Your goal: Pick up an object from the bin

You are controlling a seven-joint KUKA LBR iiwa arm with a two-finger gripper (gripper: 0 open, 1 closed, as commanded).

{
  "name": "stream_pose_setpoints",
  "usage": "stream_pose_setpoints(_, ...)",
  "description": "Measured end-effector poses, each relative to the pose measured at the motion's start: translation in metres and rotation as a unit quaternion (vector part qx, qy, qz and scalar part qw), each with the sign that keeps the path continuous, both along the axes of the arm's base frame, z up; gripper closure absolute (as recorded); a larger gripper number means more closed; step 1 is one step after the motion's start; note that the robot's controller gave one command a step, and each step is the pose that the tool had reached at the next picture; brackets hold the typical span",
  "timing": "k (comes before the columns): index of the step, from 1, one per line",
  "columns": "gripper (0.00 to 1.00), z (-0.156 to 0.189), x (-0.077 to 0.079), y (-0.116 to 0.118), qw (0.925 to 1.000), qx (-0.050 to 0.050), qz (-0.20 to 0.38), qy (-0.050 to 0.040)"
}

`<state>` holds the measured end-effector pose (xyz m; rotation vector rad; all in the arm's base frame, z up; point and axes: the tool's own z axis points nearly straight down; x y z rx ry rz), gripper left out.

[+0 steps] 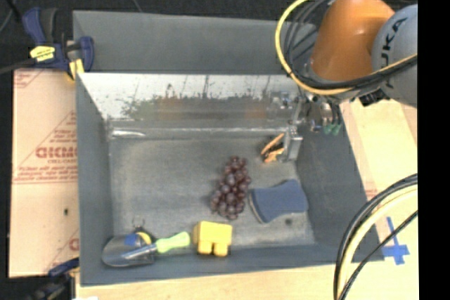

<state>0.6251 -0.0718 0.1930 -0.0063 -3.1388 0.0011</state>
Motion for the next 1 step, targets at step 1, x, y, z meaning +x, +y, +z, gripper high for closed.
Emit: stream_pose_setpoints(1,0.0,0.005,0.001,0.0002,1.0,0.0,0.0,-0.0036)
